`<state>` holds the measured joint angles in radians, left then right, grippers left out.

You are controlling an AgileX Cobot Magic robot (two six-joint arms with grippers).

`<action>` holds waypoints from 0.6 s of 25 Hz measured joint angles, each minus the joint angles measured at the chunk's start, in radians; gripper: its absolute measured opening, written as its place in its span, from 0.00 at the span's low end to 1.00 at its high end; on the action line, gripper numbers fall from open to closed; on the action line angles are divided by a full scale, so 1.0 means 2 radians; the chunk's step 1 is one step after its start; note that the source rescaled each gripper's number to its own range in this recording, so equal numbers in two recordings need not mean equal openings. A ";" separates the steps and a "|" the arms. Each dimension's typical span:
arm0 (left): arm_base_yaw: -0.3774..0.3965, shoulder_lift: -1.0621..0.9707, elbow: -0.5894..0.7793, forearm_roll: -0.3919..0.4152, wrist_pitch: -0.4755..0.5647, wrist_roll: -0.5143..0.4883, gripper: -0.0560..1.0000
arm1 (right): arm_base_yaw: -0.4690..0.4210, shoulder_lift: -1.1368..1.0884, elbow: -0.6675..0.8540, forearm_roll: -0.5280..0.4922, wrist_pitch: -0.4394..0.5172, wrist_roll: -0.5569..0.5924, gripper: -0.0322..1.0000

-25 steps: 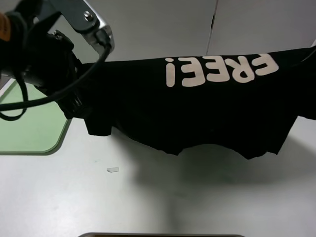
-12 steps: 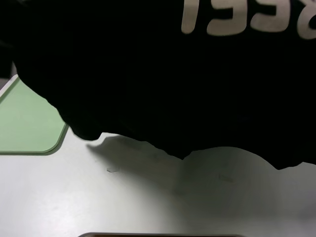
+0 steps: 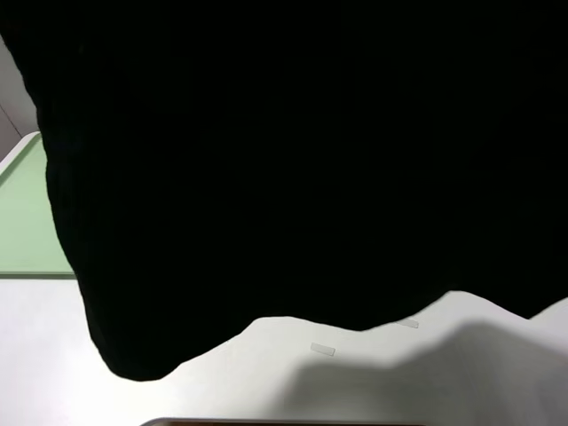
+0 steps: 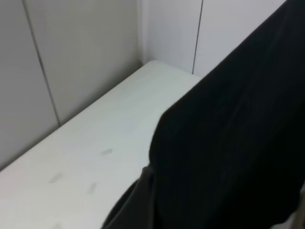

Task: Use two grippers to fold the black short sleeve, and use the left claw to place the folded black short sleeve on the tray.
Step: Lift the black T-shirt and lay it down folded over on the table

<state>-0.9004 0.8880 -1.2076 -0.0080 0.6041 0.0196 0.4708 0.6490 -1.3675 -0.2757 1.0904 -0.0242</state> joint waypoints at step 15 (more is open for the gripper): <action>0.029 0.244 0.000 0.382 0.137 -0.074 0.09 | 0.000 0.357 0.002 -0.165 -0.039 0.019 0.03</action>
<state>-0.8415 1.3753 -1.2076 0.7567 0.8778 -0.1281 0.4708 1.3623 -1.3641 -0.6054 1.0117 0.0147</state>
